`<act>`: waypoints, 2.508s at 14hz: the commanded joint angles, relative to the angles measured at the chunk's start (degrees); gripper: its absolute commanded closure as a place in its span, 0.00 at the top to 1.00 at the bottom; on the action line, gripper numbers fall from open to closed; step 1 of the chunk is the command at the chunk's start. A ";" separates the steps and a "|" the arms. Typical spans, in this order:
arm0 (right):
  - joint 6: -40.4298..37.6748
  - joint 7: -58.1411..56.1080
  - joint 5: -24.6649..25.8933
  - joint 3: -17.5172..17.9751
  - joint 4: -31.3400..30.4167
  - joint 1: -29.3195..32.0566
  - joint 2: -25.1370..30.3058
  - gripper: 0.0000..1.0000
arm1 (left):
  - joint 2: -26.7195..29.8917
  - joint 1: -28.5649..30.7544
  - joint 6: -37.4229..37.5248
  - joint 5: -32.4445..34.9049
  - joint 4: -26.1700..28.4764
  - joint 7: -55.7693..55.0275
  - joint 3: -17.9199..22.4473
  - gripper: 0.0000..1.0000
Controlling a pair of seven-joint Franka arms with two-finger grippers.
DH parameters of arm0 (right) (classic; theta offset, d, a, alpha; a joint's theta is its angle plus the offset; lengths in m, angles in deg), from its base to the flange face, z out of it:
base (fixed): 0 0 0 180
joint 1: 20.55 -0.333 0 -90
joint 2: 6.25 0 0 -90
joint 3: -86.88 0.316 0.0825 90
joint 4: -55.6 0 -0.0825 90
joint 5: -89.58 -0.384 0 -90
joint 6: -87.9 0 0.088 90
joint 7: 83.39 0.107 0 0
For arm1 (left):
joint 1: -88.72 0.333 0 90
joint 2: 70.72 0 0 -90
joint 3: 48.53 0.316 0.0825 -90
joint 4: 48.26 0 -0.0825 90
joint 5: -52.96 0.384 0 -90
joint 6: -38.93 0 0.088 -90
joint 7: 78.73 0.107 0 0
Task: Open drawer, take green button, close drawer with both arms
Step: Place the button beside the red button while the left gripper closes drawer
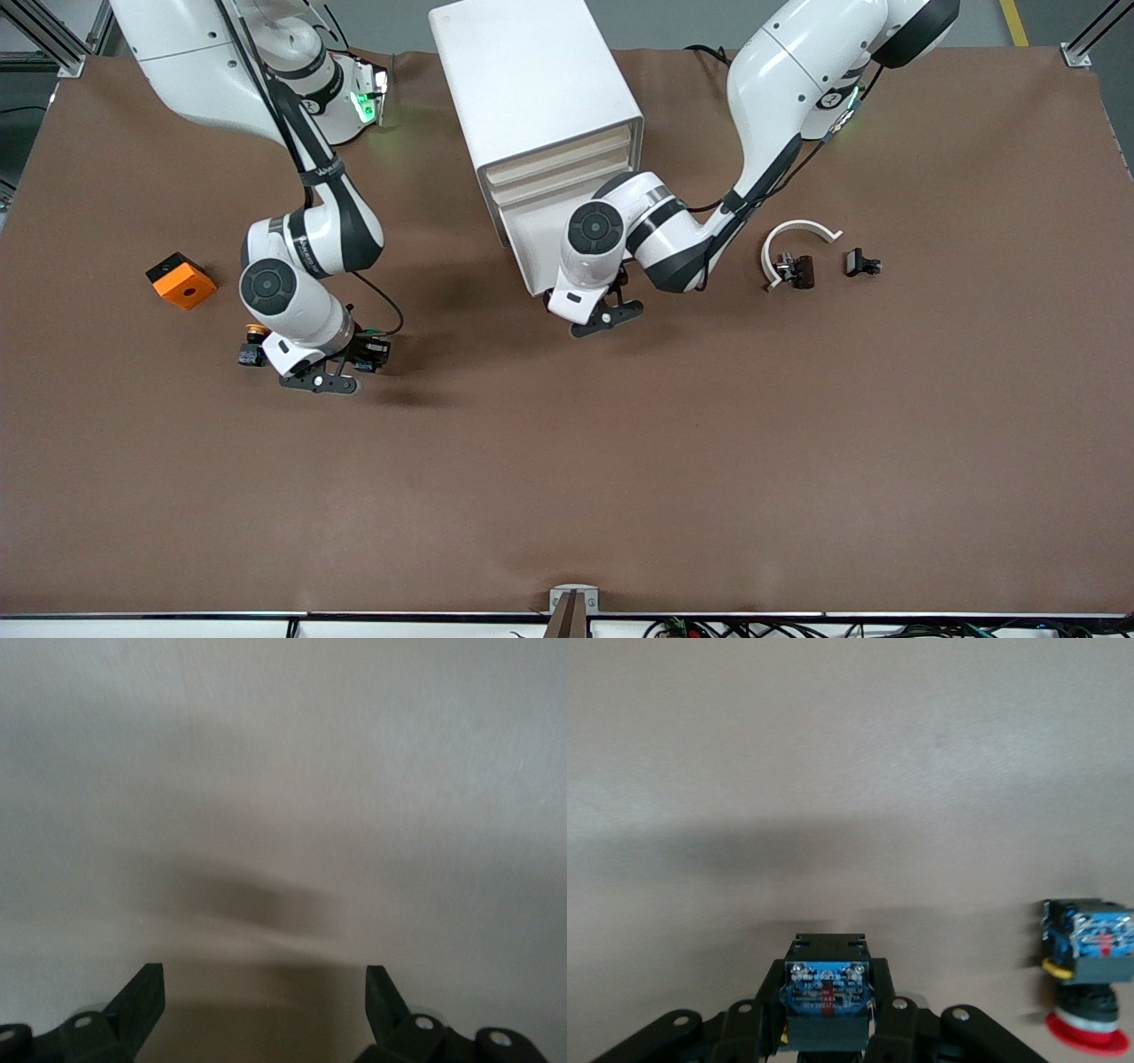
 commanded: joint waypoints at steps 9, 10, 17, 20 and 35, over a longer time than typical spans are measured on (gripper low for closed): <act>2.40 -3.19 1.08 1.14 -0.18 4.56 -2.76 0.00 | 0.52 0.65 9.61 -17.29 0.20 -0.40 -3.87 1.00; 2.84 -3.10 1.08 1.14 -0.27 4.56 -3.11 0.00 | 0.52 0.48 9.70 -18.69 0.20 -0.58 -3.87 1.00; 3.11 -3.10 0.99 1.40 -0.53 4.04 -3.55 0.00 | -0.27 0.12 10.40 -25.64 0.20 -0.58 -4.31 1.00; 2.84 -3.28 0.99 1.32 -0.53 4.04 -3.64 0.44 | -0.71 -0.05 11.98 -25.74 0.02 -0.40 -4.57 1.00; -22.71 -5.65 1.08 1.14 7.73 7.28 7.77 1.00 | -1.68 -0.49 15.05 -25.91 -0.68 0.13 -4.48 1.00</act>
